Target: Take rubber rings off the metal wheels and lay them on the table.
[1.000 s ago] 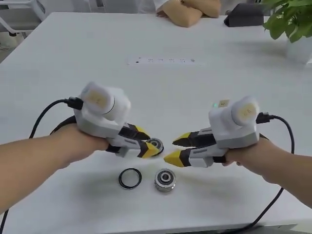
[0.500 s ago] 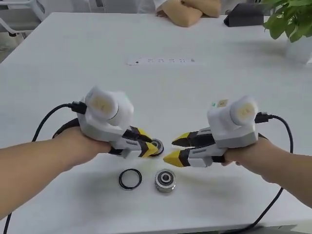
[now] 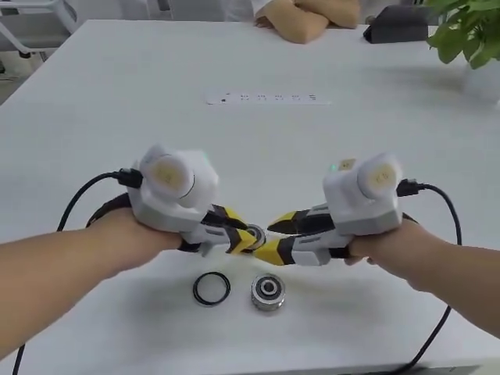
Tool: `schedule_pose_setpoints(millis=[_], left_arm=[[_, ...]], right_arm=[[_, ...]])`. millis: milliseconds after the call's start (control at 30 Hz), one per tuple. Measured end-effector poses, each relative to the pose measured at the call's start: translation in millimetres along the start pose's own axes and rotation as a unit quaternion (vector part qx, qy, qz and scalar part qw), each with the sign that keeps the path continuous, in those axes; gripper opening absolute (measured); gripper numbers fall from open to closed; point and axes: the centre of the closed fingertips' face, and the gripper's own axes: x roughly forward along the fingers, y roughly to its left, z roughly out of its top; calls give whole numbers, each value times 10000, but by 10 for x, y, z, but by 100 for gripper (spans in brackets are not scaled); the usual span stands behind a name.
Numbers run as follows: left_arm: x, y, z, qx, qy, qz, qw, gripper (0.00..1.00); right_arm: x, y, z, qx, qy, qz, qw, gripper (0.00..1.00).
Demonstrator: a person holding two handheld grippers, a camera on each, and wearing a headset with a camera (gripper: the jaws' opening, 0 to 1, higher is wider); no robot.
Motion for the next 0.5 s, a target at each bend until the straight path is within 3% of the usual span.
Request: schedule_pose_setpoints(millis=[300,500], left_arm=[[0,6,-3,-48,-68,-30,10000,7],[-4,-2,2,-80,-141,-77,9998,7]], right_arm=[[58,-25,9,240,-53,77,9997,29],[81,18,-19,121,25,150,9998,24]])
